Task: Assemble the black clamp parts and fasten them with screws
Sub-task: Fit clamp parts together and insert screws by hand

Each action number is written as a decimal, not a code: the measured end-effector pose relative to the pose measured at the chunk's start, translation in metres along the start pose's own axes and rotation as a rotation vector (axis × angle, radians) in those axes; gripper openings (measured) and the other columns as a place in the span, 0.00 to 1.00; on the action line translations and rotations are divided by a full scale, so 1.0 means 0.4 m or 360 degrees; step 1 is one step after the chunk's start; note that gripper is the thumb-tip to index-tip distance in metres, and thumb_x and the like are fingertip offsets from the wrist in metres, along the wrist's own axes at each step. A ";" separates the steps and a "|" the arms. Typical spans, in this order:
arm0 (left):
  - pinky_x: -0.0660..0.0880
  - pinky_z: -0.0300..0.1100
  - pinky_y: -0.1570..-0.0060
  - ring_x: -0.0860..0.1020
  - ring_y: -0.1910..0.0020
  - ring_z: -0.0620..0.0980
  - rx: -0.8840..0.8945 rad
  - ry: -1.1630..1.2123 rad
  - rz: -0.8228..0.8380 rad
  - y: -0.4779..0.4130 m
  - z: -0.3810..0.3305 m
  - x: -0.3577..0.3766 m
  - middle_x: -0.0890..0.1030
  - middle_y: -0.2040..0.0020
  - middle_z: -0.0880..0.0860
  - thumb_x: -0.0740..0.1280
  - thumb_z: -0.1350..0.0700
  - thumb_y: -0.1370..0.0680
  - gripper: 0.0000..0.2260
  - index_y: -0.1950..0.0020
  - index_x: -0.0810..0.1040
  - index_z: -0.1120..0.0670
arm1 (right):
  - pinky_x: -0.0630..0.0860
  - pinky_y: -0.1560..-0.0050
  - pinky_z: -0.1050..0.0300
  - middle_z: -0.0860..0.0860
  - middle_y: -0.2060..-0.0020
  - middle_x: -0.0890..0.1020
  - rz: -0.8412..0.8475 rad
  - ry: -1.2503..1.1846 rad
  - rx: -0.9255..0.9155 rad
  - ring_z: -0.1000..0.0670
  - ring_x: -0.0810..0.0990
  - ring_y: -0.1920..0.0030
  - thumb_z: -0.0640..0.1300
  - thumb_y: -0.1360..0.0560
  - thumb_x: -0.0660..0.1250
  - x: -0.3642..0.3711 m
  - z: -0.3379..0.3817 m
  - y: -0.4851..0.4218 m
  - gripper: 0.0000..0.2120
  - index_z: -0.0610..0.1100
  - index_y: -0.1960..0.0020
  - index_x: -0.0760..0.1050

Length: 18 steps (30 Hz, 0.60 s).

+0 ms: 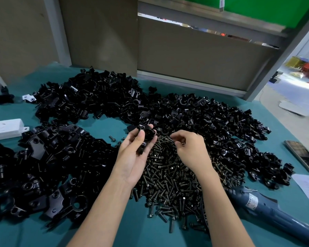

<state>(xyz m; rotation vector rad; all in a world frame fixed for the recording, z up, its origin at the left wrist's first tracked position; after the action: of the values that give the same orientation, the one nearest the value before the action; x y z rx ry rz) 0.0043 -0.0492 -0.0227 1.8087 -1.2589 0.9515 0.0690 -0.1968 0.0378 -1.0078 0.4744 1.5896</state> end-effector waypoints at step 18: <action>0.78 0.51 0.38 0.80 0.37 0.56 -0.0001 -0.0105 0.0019 -0.004 0.009 -0.010 0.82 0.38 0.60 0.70 0.59 0.26 0.16 0.41 0.75 0.63 | 0.79 0.59 0.58 0.52 0.60 0.83 -0.0061 -0.0165 -0.0079 0.52 0.81 0.62 0.40 0.24 0.70 0.015 0.023 -0.013 0.03 0.43 0.57 0.79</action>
<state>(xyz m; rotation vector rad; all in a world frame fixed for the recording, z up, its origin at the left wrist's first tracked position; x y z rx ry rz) 0.0054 -0.0503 -0.0281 1.8474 -1.3114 0.9041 0.0706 -0.1847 0.0390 -0.9611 0.3440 1.6172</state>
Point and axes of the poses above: each hand's wrist, its own y-axis away from the middle knuckle, its own x-axis out of the palm, z = x × y, the point moved 10 cm from there along -y, towards the middle knuckle
